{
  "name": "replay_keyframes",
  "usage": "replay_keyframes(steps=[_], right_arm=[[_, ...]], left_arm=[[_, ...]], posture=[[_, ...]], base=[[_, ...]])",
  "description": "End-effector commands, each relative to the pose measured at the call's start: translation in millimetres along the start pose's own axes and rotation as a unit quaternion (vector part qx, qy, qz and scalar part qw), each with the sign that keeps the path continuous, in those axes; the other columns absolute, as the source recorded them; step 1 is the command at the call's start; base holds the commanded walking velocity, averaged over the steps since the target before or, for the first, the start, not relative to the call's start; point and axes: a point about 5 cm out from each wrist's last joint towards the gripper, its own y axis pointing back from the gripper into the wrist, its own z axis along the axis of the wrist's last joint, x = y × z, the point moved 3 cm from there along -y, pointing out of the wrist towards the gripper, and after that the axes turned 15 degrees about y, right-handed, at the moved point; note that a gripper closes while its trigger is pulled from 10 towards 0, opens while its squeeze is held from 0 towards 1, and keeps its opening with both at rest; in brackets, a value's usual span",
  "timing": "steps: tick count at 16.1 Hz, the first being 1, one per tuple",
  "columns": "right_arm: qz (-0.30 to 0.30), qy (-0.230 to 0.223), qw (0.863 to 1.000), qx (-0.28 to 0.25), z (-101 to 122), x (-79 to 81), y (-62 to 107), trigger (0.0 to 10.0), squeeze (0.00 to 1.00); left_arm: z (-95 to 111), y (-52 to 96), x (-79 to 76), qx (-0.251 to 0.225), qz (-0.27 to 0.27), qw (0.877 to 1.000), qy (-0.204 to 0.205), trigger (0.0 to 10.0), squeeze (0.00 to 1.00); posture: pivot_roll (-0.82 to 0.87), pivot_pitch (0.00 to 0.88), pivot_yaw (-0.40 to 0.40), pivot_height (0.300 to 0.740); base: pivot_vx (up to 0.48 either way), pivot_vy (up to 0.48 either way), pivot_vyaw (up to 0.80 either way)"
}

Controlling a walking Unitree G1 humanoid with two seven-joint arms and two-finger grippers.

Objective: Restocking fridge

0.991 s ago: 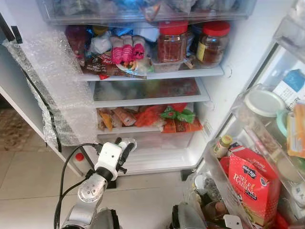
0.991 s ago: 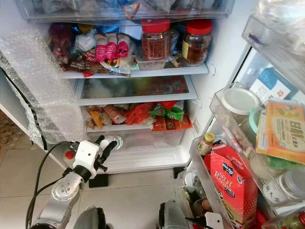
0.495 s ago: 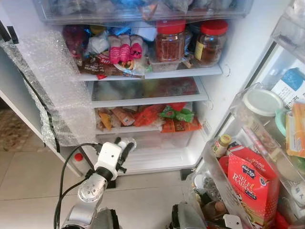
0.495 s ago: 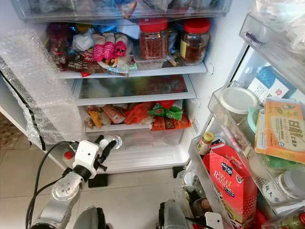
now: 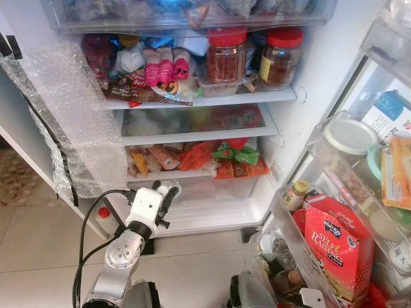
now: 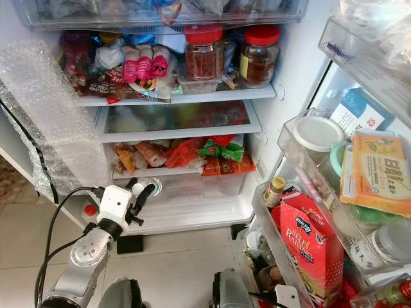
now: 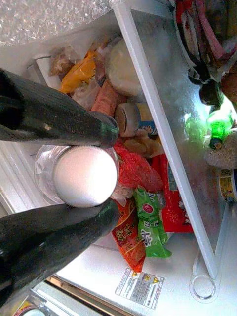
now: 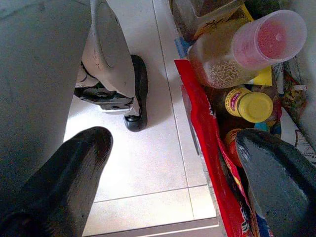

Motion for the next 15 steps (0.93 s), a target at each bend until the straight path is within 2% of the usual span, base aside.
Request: replay_keyframes(steps=[1, 4, 7, 13, 15], right_arm=[[0.006, -0.004, 1.0, 0.008, -5.6, 4.8, -0.3, 10.0, 0.0], [0.01, 0.003, 1.0, 0.014, -6.9, 5.8, -0.4, 10.0, 0.0], [0.015, 0.0, 1.0, 0.004, -5.4, 7.3, -0.5, 10.0, 0.0], [0.008, -0.007, 1.0, 0.002, -5.3, 6.9, -0.6, 10.0, 0.0], [0.008, -0.008, 1.0, 0.001, -4.9, 6.8, -0.6, 10.0, 0.0]], left_arm=[[3.9, -1.9, -2.0, -0.01, -0.006, 1.0, -0.012, 10.0, 0.0], [3.7, -2.1, -2.4, -0.01, -0.007, 1.0, -0.012, 10.0, 0.0], [3.5, -2.4, -2.9, -0.01, -0.008, 1.0, -0.012, 10.0, 0.0], [6.9, -5.7, -5.3, -0.016, -0.012, 1.0, -0.011, 10.0, 0.0], [15.6, -7.9, -5.1, -0.035, -0.009, 0.999, -0.013, 10.0, 0.0]], posture=[[-0.18, 0.116, -0.018, 0.64], [-0.19, 0.11, -0.015, 0.64], [-0.19, 0.101, -0.011, 0.606], [-0.19, 0.096, -0.009, 0.606], [-0.19, 0.102, -0.012, 0.606]], base=[[0.0, 0.0, 0.0], [0.0, 0.0, 0.0], [0.0, 0.0, 0.0], [0.0, 0.0, 0.0], [0.0, 0.0, 0.0]])
